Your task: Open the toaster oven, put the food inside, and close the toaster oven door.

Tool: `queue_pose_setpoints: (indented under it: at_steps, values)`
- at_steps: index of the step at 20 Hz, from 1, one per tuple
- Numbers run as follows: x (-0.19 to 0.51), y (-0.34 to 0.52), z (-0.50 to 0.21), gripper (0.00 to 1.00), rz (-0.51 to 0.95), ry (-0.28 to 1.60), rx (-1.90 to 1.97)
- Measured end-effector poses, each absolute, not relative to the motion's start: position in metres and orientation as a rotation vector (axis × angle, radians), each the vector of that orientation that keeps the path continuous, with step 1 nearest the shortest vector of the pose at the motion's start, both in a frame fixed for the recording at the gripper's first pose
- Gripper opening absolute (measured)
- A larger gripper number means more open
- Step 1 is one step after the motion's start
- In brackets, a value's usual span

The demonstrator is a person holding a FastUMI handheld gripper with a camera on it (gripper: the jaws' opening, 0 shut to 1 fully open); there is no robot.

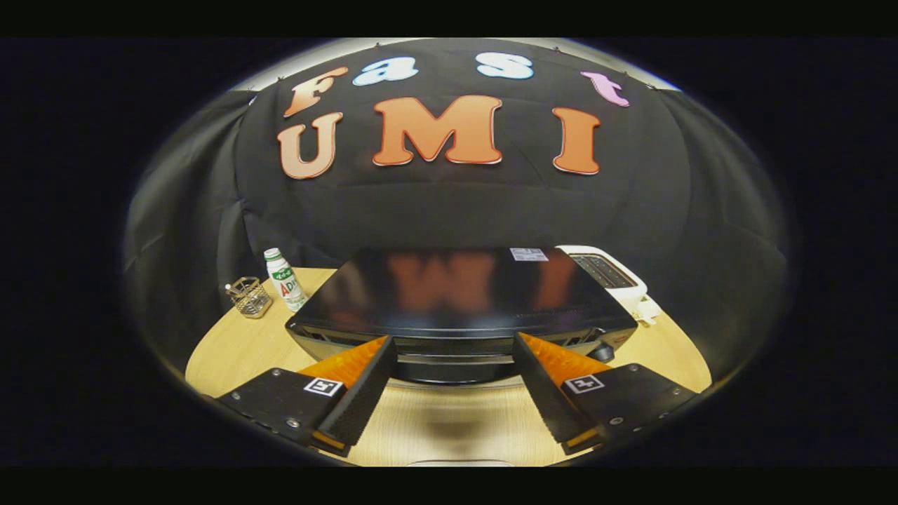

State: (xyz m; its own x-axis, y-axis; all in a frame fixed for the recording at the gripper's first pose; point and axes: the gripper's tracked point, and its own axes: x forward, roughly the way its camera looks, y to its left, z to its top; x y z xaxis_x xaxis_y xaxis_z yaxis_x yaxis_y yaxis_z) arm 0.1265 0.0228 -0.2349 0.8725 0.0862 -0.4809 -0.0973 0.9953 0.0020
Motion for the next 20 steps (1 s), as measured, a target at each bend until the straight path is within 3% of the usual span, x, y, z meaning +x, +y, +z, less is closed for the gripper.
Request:
queue_pose_setpoints:
  at_steps: [20]
  values:
    - [0.01,0.011,-0.31,0.98,0.072,0.59,-0.029]
